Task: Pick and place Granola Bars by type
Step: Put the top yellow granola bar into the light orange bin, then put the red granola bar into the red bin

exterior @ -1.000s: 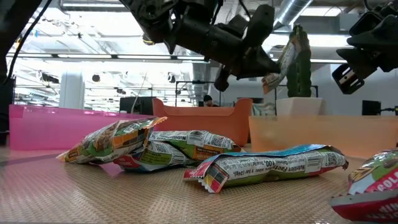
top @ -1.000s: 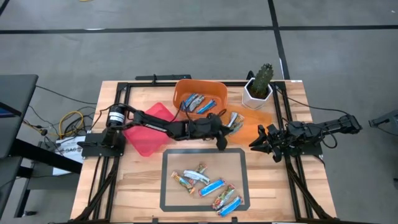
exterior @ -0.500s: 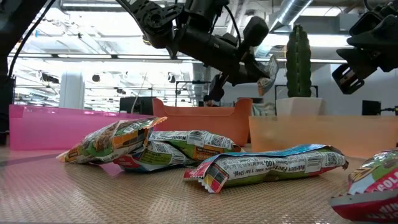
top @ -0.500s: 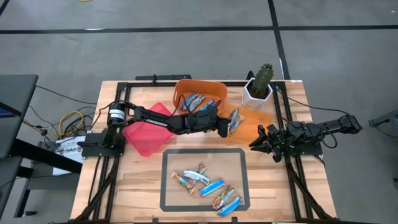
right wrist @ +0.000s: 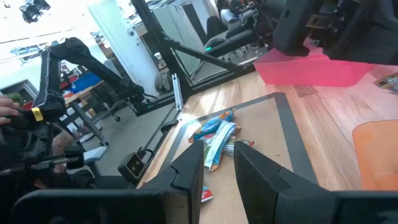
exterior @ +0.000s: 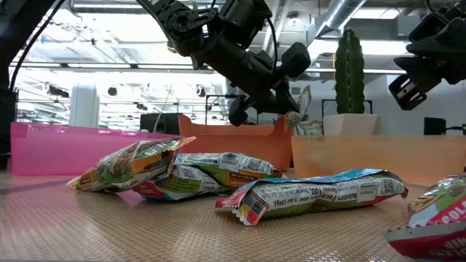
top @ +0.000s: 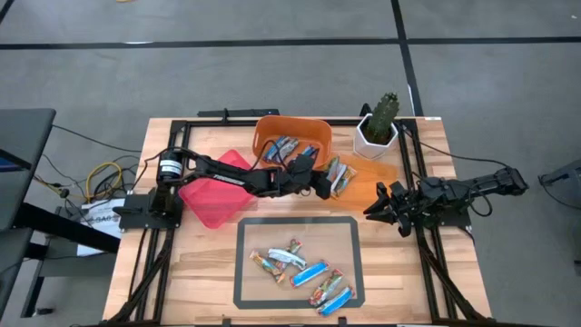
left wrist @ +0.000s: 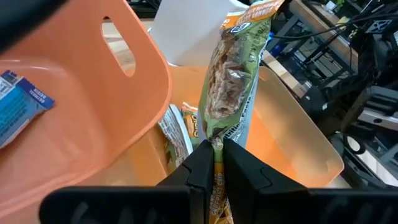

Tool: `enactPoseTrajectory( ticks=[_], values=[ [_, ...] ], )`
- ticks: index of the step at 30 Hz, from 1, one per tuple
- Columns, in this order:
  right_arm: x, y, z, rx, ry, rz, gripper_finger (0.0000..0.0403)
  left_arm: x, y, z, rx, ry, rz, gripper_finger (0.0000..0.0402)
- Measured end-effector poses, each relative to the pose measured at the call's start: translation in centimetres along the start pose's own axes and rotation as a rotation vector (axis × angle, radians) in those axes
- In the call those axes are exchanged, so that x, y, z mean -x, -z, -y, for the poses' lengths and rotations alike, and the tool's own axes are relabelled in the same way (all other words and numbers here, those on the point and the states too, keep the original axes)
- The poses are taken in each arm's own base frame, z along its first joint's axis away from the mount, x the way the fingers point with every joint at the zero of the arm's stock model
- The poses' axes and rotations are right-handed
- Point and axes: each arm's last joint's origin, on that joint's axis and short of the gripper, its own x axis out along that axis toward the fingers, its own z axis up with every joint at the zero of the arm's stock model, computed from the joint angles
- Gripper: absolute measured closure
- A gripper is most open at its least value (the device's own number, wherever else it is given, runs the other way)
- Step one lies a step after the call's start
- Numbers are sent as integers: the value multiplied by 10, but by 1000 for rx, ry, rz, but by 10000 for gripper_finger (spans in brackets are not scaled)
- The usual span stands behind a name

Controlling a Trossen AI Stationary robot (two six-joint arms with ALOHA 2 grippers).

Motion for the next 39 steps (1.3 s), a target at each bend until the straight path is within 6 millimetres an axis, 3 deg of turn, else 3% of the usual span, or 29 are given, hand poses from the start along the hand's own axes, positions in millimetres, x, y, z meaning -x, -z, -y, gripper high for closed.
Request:
enactPoseTrajectory(
  ticks=[5,16,23,39],
  values=[
    [0,0,0,0,0,0,321,0,-6,6,-18,24,10,372],
    [0,0,0,0,0,0,321,0,-9,10,-16,33,18,304],
    [0,0,0,0,0,0,321,1,-7,12,-26,40,13,290],
    [0,0,0,0,0,0,321,27,31,52,-558,167,-23,290]
  ],
)
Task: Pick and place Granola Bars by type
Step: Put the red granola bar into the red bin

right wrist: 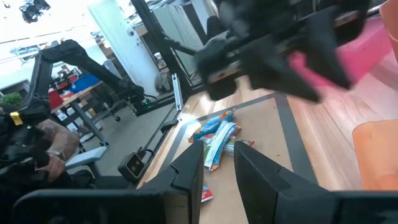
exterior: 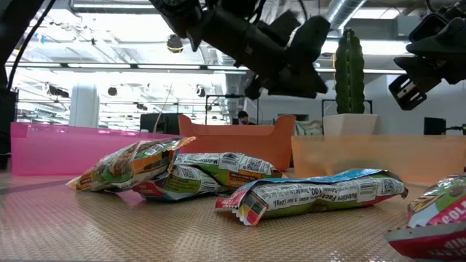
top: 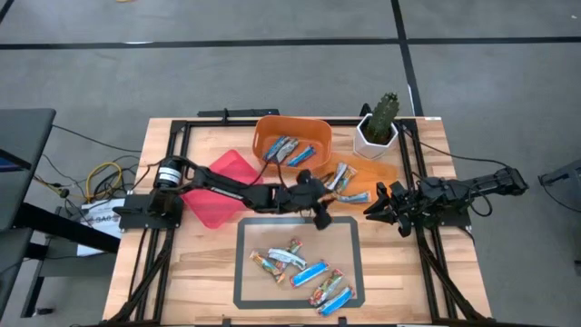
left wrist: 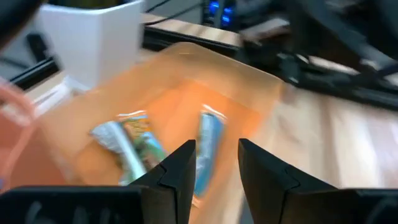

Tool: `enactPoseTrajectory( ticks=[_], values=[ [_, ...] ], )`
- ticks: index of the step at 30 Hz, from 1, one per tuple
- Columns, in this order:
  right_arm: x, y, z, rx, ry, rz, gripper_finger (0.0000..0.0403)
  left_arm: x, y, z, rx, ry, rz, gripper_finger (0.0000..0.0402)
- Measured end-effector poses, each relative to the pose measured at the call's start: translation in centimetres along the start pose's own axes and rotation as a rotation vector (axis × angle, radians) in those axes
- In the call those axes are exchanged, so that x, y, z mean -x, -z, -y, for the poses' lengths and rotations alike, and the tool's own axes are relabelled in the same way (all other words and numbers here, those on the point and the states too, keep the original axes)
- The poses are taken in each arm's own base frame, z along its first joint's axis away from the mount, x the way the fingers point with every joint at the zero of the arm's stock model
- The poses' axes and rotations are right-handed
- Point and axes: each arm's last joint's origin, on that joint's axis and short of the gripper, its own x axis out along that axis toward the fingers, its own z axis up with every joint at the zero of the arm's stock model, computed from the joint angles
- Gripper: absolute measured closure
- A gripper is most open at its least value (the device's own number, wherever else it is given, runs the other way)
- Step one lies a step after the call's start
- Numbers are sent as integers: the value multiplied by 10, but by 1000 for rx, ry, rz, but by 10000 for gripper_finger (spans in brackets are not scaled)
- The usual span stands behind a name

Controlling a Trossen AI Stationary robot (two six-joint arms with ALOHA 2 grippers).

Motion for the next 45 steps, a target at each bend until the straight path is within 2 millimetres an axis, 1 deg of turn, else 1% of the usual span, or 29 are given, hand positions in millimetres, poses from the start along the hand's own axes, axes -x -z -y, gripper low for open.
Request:
enactPoseTrajectory(
  ticks=[10,18,23,27,31,34,41,43,45],
  values=[
    [0,0,0,0,0,-1,321,20,12,46,-324,117,2,290],
    [0,0,0,0,-1,0,321,36,26,73,-540,192,-39,290],
    [0,0,0,0,0,0,321,45,39,84,-601,235,-122,290],
    [0,0,0,0,0,0,321,50,47,87,-568,239,-194,290],
    [0,0,0,0,0,0,321,55,52,91,-496,257,-246,290],
    [0,0,0,0,0,0,321,59,56,97,-404,303,-278,290],
    [0,0,0,0,-1,0,321,68,60,110,-101,390,-371,290],
    [0,0,0,0,0,0,321,71,62,113,-60,396,-387,290],
    [0,0,0,0,0,0,321,75,65,117,-67,398,-399,288]
  ],
)
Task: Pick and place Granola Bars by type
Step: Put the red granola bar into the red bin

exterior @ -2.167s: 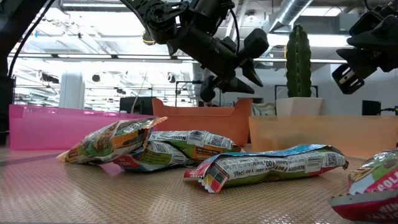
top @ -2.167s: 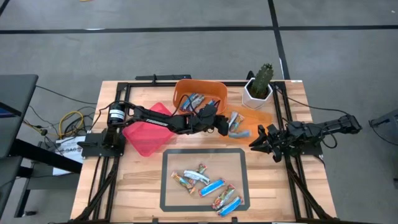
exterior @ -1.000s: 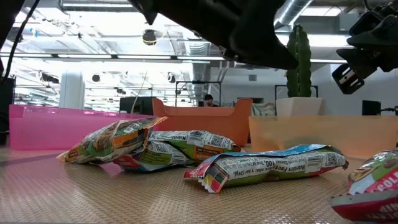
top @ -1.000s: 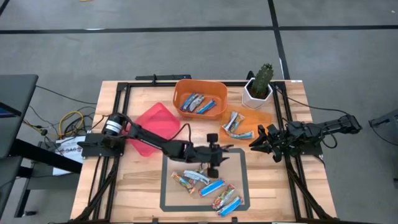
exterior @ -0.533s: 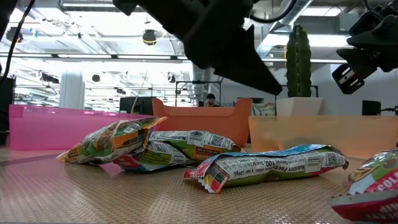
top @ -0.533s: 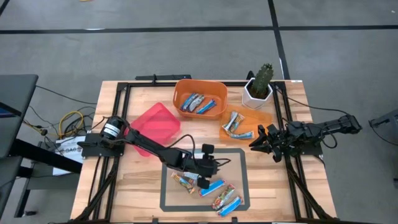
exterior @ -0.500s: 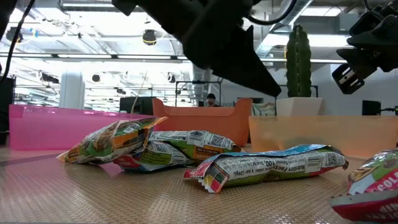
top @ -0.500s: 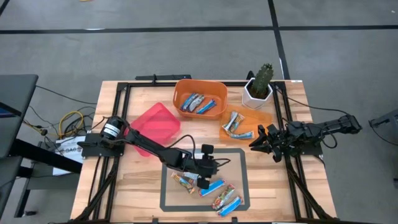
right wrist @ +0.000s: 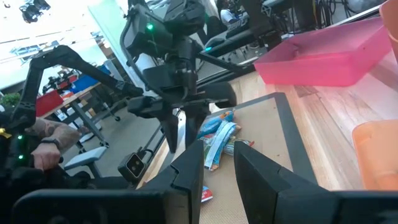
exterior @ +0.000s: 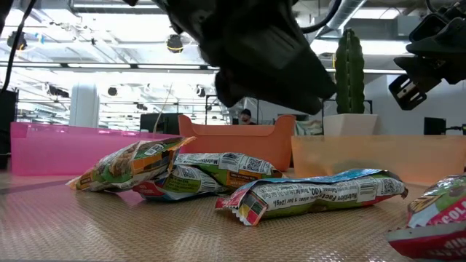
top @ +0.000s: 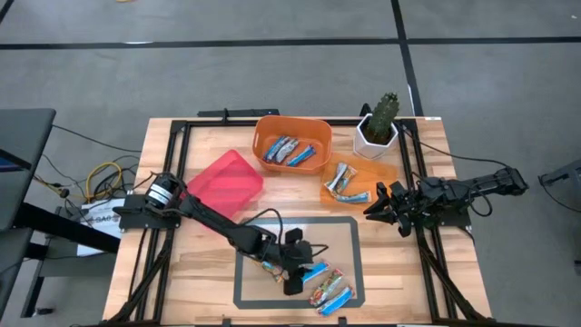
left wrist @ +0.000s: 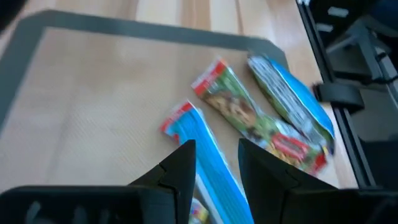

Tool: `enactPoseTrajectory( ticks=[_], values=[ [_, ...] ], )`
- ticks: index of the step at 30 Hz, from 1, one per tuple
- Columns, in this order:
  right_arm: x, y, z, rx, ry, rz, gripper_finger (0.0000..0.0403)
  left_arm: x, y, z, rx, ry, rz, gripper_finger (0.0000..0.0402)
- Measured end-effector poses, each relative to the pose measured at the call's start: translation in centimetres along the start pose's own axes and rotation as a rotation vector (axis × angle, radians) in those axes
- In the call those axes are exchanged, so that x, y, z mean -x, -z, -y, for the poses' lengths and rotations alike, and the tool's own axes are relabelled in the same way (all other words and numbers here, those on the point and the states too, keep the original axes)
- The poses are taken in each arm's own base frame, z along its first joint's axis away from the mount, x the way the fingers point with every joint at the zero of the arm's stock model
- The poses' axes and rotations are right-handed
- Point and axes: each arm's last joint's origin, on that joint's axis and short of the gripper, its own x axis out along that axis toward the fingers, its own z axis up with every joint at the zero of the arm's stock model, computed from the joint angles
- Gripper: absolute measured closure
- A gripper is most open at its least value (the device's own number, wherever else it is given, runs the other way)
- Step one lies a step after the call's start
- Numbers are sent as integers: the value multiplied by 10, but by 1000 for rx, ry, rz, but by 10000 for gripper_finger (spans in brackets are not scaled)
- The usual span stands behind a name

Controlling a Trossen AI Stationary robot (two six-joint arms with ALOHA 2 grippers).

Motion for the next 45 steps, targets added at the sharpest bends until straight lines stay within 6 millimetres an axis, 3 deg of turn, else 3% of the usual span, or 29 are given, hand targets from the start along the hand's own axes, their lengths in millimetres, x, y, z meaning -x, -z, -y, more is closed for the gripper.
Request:
enactPoseTrajectory(
  ticks=[6,14,21,25,35,45],
  values=[
    [0,0,0,0,0,0,321,3,5,16,-34,2,-20,252],
    [0,0,0,0,0,0,321,16,-12,24,-145,-68,-141,179],
    [0,0,0,0,0,0,321,20,-17,26,-160,-100,-166,164],
    [0,0,0,0,-1,1,321,6,-15,28,-174,-112,-195,164],
    [0,0,0,0,1,-3,321,-29,-37,42,-267,-160,-262,164],
    [0,0,0,0,-1,2,321,-56,-36,29,-241,-220,-374,164]
  ],
)
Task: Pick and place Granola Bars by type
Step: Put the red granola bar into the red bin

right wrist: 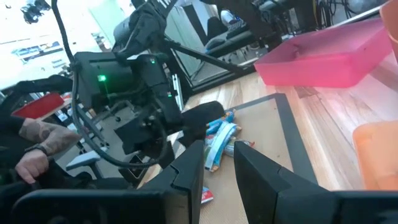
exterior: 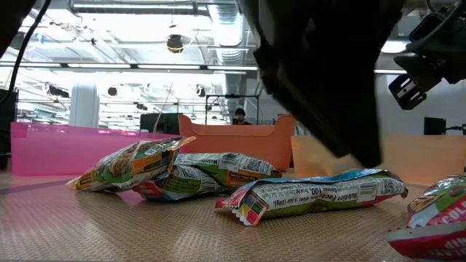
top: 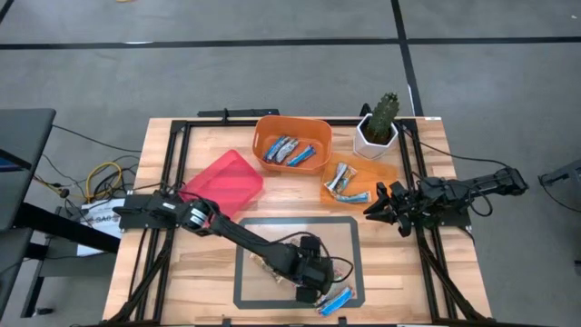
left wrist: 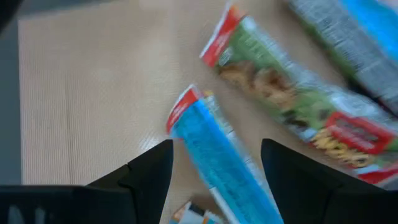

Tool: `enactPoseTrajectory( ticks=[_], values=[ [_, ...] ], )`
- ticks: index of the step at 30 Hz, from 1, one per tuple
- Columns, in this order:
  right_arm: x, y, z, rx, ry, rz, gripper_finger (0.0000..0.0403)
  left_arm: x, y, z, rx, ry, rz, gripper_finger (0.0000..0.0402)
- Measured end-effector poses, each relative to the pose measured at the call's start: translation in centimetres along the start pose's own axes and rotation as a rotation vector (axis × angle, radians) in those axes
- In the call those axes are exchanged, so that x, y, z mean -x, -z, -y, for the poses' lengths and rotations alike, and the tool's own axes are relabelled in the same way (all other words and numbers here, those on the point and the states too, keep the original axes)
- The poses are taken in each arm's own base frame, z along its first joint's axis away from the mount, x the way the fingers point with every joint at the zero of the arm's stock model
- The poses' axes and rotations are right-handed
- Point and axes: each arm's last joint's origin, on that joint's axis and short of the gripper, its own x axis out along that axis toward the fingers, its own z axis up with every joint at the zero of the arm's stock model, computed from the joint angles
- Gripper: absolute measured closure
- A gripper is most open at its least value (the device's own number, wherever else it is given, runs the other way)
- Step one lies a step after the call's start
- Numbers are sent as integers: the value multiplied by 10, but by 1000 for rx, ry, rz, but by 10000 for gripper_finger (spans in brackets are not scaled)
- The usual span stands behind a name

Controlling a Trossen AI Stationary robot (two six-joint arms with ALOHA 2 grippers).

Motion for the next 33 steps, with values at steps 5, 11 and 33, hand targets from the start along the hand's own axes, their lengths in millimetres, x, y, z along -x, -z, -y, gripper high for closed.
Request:
enactPoseTrajectory(
  ticks=[5,11,33],
  values=[
    [0,0,0,0,1,-3,321,-3,2,-10,102,-7,-47,164],
    [0,0,0,0,1,-2,321,-4,3,-10,253,63,-88,164],
    [0,0,0,0,1,-3,321,-3,7,-7,310,8,-97,164]
  ],
)
